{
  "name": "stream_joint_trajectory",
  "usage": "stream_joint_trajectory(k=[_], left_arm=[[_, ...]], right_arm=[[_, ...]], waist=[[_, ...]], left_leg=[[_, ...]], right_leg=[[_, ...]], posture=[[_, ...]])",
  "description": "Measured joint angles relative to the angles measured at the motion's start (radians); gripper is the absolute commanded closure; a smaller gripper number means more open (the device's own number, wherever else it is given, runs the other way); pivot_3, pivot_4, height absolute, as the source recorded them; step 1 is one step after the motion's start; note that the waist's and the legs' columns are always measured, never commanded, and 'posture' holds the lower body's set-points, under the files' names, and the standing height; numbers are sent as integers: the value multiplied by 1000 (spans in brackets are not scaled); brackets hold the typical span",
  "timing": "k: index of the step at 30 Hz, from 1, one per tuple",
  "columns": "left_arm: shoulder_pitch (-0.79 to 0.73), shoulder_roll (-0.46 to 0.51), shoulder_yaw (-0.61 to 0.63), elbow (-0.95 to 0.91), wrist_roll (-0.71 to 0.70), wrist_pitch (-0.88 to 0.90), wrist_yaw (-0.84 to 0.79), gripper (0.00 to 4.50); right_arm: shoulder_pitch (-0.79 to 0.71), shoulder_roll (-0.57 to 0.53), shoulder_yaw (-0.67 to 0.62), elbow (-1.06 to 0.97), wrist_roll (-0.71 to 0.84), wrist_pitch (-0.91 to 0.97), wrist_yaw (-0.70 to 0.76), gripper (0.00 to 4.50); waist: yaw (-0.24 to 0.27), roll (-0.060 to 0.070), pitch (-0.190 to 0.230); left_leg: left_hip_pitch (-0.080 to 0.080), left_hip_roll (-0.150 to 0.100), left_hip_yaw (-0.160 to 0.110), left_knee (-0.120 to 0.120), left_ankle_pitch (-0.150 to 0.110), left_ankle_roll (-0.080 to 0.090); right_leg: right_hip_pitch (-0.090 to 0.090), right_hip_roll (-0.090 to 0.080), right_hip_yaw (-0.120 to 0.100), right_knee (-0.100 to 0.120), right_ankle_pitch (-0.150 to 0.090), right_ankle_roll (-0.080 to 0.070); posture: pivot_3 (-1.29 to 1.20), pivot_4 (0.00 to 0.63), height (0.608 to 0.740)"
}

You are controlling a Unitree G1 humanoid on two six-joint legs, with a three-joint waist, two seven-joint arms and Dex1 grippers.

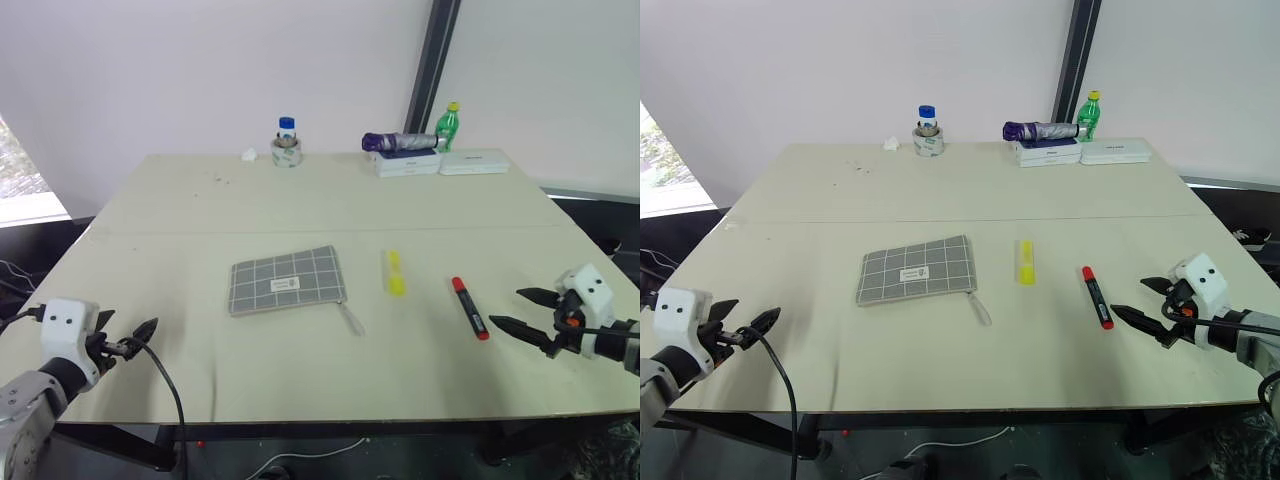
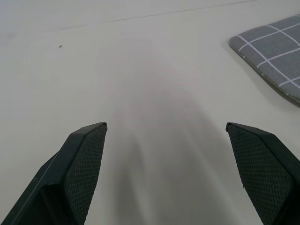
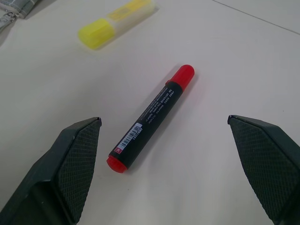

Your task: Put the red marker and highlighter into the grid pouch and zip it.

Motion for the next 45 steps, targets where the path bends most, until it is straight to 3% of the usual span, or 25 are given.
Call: stream_joint_trajectory(k=[10,17,20,27,36,39,45], left_arm=[[-35,-13,-1,-1,-21,8,18,210],[-52,-52,-65,-18,18,-27,55,210],[-60,-47,-100,-17,56,-61,52,140],[-107,38,-215,68,190,-231,-38,0],[-202,147,-347,290,419,-580,-94,0],[-259,155,-374,405,460,-698,-100,0],[-358,177,-451,565,566,-913,-97,0]], right_arm=[[-46,16,6,0,-1,-4,-25,0],[-195,158,109,-92,3,38,-143,0],[-230,198,152,-155,5,65,-178,827],[-301,287,349,-261,-51,181,-295,4474],[-420,479,545,-246,-159,272,-468,4474],[-490,574,563,-78,-235,260,-570,4474],[-574,640,576,107,-297,200,-617,4474]], waist=[[-3,0,0],[-1,0,0],[4,0,0],[0,0,0],[-4,0,0],[-6,1,0],[-7,1,0]], left_leg=[[0,0,1,0,0,0],[-1,0,0,0,0,0],[-1,-1,0,0,0,0],[-2,-1,-1,0,0,0],[-2,-1,-1,-4,0,0],[-2,-1,-2,-3,1,-1],[-2,-1,-3,-3,2,-2]], right_leg=[[0,0,0,0,0,0],[-1,0,0,0,0,0],[-2,0,0,0,0,1],[-4,0,0,0,0,0],[-6,3,0,0,2,4],[-8,4,0,2,2,4],[-9,6,0,4,3,4]], posture=[[0,150,740],[0,150,740],[0,150,740],[0,150,740],[0,150,740],[0,150,740],[0,150,740]])
